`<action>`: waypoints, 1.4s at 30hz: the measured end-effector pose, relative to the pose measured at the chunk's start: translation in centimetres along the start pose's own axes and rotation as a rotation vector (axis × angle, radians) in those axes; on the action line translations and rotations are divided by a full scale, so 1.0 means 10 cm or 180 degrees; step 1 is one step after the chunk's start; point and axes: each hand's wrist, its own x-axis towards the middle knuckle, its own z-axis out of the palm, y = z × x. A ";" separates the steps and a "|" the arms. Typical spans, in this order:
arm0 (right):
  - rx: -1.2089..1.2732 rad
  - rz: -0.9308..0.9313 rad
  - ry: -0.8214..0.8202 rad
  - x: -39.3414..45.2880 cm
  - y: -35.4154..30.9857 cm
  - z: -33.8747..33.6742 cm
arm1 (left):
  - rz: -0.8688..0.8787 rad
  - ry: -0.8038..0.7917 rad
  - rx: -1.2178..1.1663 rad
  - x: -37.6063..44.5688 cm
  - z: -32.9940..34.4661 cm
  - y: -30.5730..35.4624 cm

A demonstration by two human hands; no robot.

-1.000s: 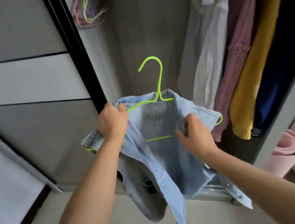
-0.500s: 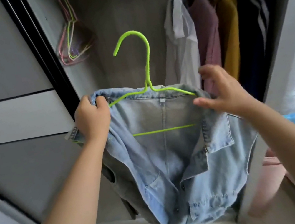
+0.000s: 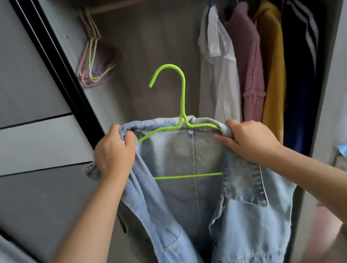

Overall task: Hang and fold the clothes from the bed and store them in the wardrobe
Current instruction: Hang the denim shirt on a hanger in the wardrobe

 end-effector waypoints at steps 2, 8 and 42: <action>-0.0470 -0.0027 -0.0062 0.01 0.07 -0.02 | 0.0138 -0.0209 0.0556 0.05 -0.05 -0.13; -0.0865 -0.0265 -0.0140 -0.03 0.18 -0.13 | 0.1365 -0.0572 0.1290 0.03 -0.28 -0.24; 0.1010 -0.0151 -0.0257 0.35 -0.09 -0.30 | 0.1245 -0.0656 0.0185 0.56 0.28 0.23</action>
